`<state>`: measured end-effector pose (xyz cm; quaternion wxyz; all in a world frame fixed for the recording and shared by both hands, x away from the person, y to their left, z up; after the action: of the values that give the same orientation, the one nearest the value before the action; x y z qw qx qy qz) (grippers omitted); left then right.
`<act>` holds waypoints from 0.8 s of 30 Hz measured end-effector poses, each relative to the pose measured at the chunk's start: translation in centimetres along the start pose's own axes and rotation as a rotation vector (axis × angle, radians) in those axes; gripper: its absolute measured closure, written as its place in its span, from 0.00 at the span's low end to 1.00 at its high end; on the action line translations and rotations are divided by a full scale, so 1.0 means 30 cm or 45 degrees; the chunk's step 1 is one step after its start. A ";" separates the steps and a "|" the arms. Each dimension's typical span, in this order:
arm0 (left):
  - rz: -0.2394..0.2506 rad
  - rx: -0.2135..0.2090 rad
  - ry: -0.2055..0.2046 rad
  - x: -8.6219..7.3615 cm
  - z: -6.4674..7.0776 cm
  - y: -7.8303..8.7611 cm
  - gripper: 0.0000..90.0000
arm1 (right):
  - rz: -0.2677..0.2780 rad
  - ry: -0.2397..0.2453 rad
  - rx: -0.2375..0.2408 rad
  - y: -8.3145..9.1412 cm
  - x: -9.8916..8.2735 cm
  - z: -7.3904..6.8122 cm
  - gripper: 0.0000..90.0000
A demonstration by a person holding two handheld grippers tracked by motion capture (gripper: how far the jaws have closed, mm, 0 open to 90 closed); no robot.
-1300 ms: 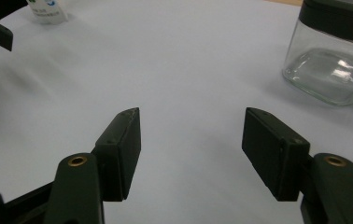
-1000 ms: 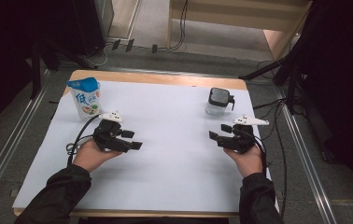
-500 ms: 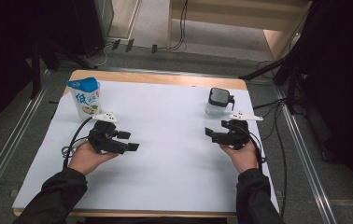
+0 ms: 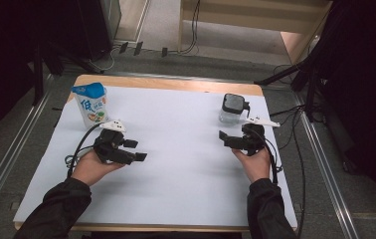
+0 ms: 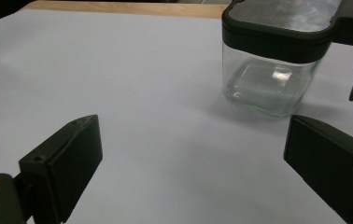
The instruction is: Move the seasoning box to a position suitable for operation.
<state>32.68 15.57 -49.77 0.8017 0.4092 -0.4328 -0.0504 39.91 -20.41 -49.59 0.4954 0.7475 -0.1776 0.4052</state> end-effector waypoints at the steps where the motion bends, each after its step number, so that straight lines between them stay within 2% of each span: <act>1: 0.002 -0.001 -0.001 0.003 0.000 -0.002 0.38 | 0.000 -0.002 0.001 -0.004 0.000 0.000 0.05; 3: 0.008 -0.003 -0.012 0.010 0.004 -0.003 0.38 | -0.011 -0.006 -0.005 -0.013 0.002 -0.002 0.02; 6: 0.019 -0.017 -0.022 0.021 0.013 -0.007 0.37 | -0.029 0.006 -0.048 -0.034 0.012 0.001 0.00; 8: 0.016 -0.014 -0.031 0.025 0.017 -0.011 0.37 | -0.023 -0.014 -0.065 -0.050 0.020 0.008 0.00; 13: 0.008 -0.015 -0.043 0.030 0.019 -0.020 0.37 | -0.010 -0.013 -0.165 -0.094 0.027 0.032 0.00; 14: 0.011 -0.033 -0.038 0.034 0.018 -0.023 0.37 | -0.016 -0.041 -0.169 -0.105 0.026 0.039 0.00; 17: 0.017 -0.037 -0.033 0.038 0.018 -0.025 0.38 | -0.012 -0.114 -0.177 -0.135 0.029 0.070 0.00; 20: 0.020 -0.034 -0.038 0.039 0.016 -0.025 0.38 | -0.009 -0.128 -0.209 -0.151 0.035 0.085 0.00; 24: 0.033 -0.031 -0.029 0.041 0.012 -0.020 0.38 | -0.023 -0.177 -0.289 -0.187 0.062 0.115 0.00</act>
<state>33.34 14.41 -49.28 0.8023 0.3930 -0.4465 -0.0501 46.29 -20.71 -52.12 0.5668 0.7146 -0.2496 0.3253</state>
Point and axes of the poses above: each handheld gripper's, and its own axes: y roughly backward along the jaws, x roughly out of its top, z roughly to its right, the point moved 5 cm from there along -y, roughly forward along the jaws, and after that the axes turned 3 degrees about -z, right-handed, at the moved point
